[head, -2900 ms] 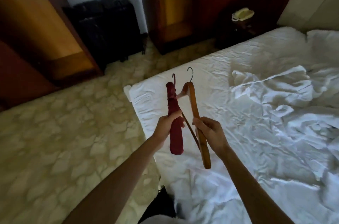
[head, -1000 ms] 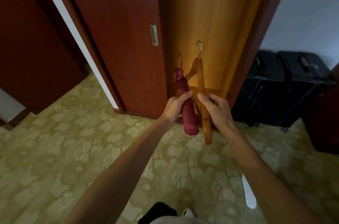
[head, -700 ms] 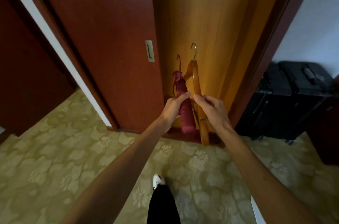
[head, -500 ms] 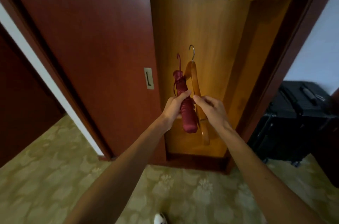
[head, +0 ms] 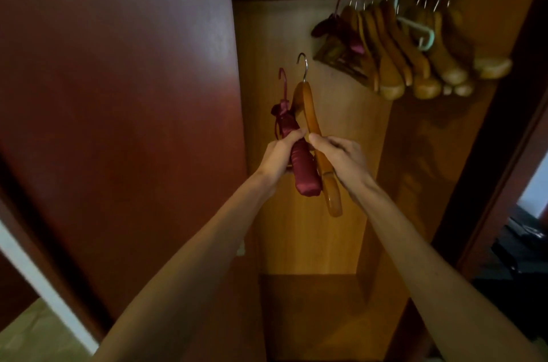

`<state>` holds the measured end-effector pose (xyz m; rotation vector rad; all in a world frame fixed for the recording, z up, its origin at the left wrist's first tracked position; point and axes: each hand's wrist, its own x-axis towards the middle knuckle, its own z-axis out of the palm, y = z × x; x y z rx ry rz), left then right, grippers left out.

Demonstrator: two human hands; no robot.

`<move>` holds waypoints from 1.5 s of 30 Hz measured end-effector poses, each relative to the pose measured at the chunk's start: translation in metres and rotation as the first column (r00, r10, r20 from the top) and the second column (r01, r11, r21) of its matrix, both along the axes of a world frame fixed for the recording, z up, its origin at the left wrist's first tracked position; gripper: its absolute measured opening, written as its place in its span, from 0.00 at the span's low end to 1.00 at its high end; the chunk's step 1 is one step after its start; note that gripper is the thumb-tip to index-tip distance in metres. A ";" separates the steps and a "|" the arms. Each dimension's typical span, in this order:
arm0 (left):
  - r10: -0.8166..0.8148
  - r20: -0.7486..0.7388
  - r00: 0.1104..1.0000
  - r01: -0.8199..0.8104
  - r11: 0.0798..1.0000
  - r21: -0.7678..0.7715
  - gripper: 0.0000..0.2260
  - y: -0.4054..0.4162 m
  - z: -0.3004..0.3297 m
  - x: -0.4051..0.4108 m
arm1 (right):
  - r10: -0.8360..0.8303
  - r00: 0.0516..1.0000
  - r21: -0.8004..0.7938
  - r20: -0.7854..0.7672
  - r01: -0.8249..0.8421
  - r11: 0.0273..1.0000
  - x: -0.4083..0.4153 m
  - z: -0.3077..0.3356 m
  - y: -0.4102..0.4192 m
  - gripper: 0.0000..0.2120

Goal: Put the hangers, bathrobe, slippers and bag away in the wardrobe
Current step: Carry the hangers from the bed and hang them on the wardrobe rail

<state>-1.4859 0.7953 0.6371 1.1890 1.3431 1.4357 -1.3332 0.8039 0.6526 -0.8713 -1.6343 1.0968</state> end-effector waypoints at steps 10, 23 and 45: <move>-0.051 -0.078 0.996 0.066 0.976 0.207 0.26 0.112 0.127 -0.027 | -0.021 0.998 0.189 -0.060 0.032 0.981 -0.029 0.107 0.102 0.17; -0.048 -0.034 0.998 0.053 0.988 0.145 0.25 0.211 0.206 -0.044 | -0.030 0.991 0.136 -0.129 0.048 0.990 -0.053 0.167 0.202 0.14; -0.082 -0.003 0.997 0.081 0.995 -0.054 0.10 0.262 0.206 -0.025 | -0.185 0.973 0.008 -0.135 0.188 0.982 -0.059 0.131 0.260 0.17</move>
